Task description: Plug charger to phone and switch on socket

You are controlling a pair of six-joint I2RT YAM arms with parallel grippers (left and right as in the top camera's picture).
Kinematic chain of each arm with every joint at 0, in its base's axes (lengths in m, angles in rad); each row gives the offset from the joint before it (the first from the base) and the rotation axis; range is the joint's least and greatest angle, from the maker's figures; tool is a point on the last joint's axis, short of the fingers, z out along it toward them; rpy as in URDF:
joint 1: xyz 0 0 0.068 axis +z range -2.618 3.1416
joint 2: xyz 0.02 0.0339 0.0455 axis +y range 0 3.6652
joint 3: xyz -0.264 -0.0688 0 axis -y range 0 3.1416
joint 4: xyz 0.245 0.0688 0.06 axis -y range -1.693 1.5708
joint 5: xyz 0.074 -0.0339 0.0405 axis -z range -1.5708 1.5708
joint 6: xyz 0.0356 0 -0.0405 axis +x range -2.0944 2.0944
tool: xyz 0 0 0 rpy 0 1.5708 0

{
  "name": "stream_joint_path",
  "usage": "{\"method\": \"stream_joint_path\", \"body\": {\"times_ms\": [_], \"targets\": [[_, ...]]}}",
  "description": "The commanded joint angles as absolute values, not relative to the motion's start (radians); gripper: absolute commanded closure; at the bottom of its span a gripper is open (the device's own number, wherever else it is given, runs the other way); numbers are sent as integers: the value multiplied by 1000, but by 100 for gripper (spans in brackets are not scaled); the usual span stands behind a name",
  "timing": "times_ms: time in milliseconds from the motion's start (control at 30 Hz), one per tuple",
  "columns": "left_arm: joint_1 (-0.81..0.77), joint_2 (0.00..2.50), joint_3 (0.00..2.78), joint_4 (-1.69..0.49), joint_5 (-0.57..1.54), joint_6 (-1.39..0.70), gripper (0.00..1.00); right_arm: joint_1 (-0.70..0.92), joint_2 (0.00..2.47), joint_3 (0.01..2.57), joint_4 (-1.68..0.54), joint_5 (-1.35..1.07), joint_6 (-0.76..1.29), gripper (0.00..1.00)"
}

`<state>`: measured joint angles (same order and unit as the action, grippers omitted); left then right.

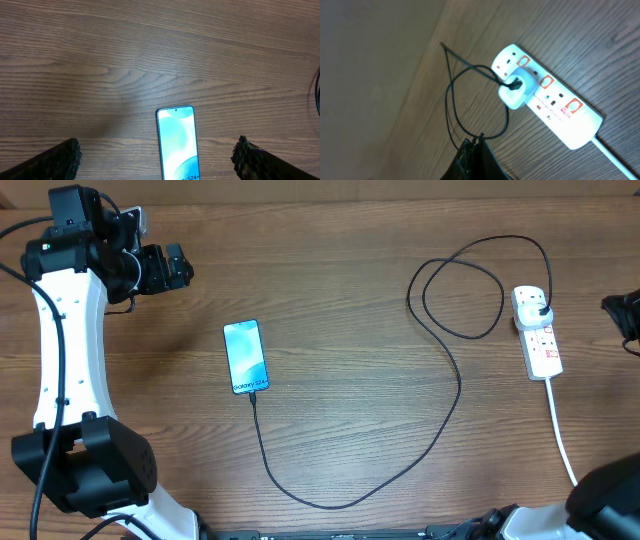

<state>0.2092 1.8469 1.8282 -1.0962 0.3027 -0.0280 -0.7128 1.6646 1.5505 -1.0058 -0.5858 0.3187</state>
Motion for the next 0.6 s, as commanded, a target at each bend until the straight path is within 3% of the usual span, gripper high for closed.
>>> {"method": "stream_joint_path", "body": {"times_ms": [0,233,567], "targets": [[202,1844,1841,-1095,300,-41,0,-743,1710,1572,-990,-633,341,96],[202,1844,1841,-1095,300,-41,0,-775,1804,1572,-948,-721,402,96],[202,1844,1841,-1095,300,-41,0,-777,1858,1572,-890,-663,445,96]]}}
